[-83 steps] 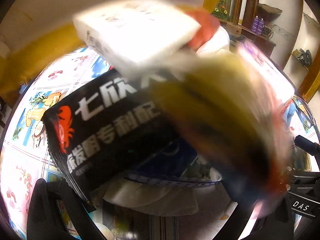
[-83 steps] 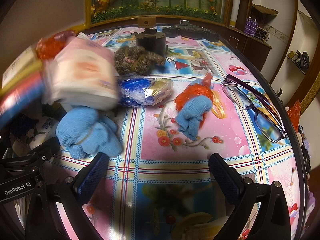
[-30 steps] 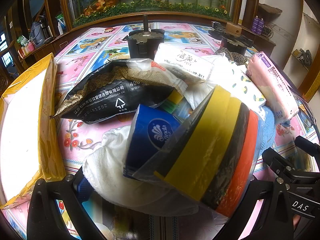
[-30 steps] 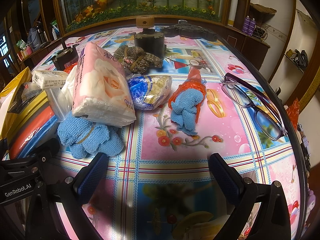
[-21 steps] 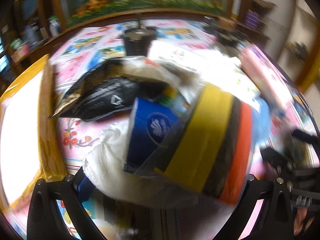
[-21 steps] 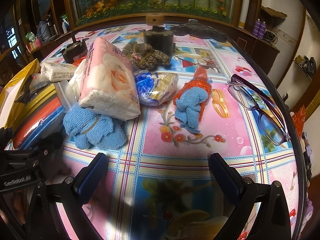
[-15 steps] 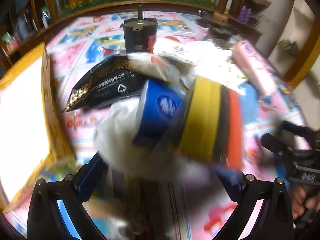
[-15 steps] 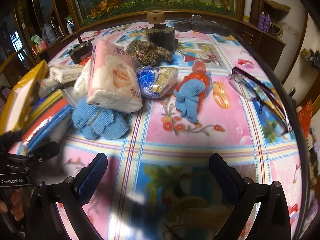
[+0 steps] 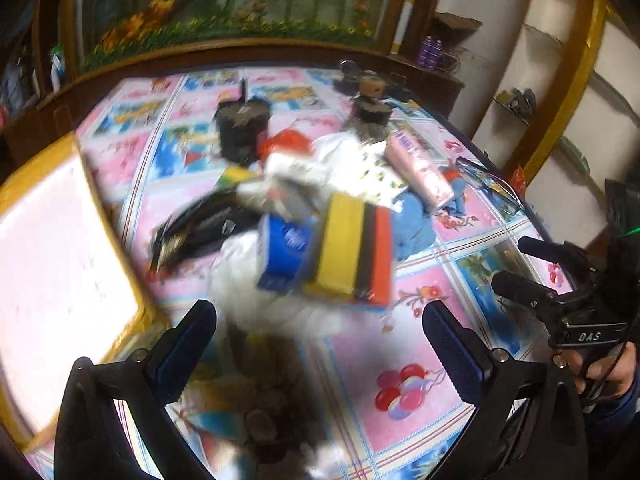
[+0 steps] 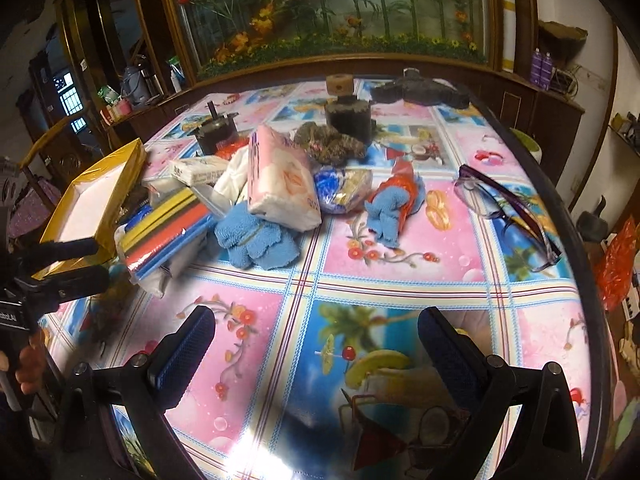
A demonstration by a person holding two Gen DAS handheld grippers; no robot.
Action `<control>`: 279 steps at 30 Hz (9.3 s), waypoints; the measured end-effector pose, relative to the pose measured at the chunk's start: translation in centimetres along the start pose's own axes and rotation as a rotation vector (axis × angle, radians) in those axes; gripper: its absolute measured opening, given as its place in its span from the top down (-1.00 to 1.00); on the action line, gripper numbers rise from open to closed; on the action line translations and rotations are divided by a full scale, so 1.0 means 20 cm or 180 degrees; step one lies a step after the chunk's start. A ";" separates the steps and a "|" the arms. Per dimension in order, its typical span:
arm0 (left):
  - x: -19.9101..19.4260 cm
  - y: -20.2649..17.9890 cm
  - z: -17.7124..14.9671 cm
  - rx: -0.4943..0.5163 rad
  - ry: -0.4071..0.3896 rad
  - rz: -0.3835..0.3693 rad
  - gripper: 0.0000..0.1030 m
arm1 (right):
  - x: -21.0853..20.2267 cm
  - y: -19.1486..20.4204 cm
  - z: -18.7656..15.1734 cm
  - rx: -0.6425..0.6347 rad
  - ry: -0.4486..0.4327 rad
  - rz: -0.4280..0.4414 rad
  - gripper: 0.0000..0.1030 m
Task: Organize soft objects
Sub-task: 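Grasp the bagged yellow-black-red sponges with the left tool while the right grasps the blue knitted toy, then carry both items into the yellow box and open both tools to release, then grasp the blue Vinda tissue pack from the pile with the left tool, then grasp the pink tissue pack with the right tool, then carry both tissue packs into the yellow box and open both tools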
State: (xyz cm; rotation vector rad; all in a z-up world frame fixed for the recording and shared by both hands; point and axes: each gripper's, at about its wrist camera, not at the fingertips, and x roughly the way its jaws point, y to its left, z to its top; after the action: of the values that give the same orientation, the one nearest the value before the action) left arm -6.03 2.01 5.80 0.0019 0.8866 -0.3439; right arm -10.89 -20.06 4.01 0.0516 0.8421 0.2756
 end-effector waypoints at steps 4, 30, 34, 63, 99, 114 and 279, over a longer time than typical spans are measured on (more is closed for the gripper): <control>0.06 -0.12 0.10 0.0271 0.0025 0.0034 -0.85 | -0.04 -0.02 0.00 0.0060 -0.0056 0.0003 -0.99; 0.01 0.05 -0.21 -0.0083 0.0036 -0.0064 0.10 | 0.19 -0.28 0.32 0.0739 0.0053 -0.0127 -0.33; 0.03 0.05 -0.25 -0.0108 0.0101 -0.0056 0.10 | 0.30 -0.33 0.39 0.0899 0.0128 -0.0194 -0.33; -0.22 0.25 -0.20 -0.0449 -0.0383 -0.0087 0.12 | -0.02 0.16 0.26 0.0349 -0.0257 0.0781 0.38; -0.12 1.65 0.12 -0.2050 -0.0296 0.0924 0.12 | 1.20 1.79 1.08 -0.0376 0.0872 0.1461 0.37; -0.05 1.73 0.10 -0.2154 -0.0290 0.0966 -0.36 | 1.44 1.86 1.06 -0.0418 0.0959 0.1208 0.20; -0.59 0.82 -0.31 -0.1105 -0.1363 0.0487 -0.41 | 0.13 0.89 0.38 -0.0166 -0.0016 0.1506 -0.19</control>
State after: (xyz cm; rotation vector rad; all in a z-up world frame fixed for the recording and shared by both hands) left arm -12.86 21.83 8.54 -0.3128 0.5074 -0.0383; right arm -7.48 -1.66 9.94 0.2039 0.8102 0.7412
